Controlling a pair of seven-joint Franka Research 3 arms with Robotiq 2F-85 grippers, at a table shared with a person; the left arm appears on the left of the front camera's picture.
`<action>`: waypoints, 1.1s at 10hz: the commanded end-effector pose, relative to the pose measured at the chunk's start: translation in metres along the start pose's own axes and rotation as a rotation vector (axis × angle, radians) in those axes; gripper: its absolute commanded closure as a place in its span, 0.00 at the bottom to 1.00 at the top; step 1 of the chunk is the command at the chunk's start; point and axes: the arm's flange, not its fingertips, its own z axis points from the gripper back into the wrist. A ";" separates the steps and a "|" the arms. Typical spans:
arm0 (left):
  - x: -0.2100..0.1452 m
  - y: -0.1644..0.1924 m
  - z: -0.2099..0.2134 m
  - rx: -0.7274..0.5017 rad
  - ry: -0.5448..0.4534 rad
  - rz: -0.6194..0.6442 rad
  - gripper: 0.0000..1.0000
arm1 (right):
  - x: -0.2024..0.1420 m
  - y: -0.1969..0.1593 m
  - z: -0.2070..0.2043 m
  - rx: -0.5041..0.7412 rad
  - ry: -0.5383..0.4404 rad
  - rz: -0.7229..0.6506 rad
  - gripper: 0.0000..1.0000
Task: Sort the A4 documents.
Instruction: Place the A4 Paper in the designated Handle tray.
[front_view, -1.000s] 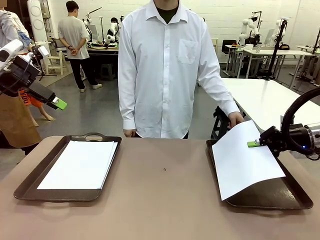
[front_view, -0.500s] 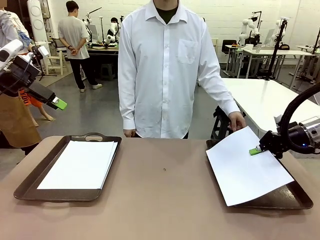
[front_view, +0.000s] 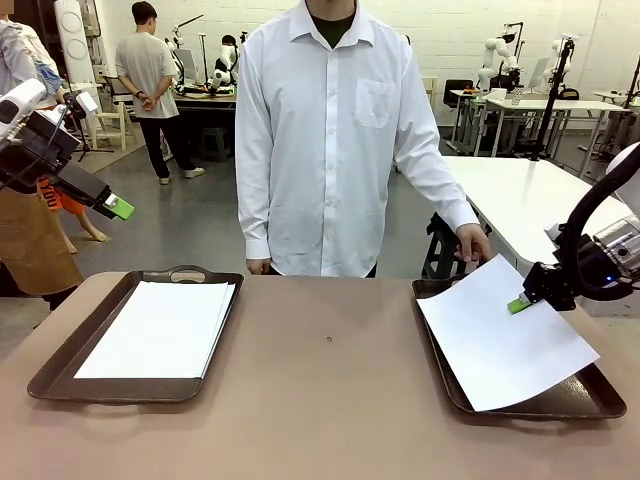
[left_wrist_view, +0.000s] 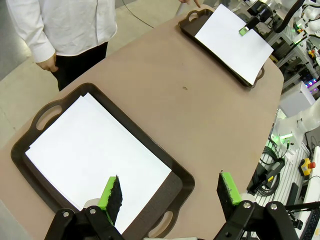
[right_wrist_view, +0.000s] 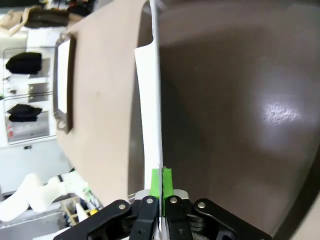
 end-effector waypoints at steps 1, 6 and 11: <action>-0.001 0.001 0.001 -0.003 0.000 -0.013 0.01 | 0.007 0.002 -0.008 -0.091 -0.024 -0.027 0.99; -0.001 0.001 0.001 -0.003 0.000 -0.013 0.01 | 0.008 0.002 -0.008 -0.131 -0.086 -0.063 0.99; -0.001 0.001 0.001 -0.003 0.000 -0.013 0.01 | 0.004 0.000 -0.012 -0.181 -0.076 -0.085 0.99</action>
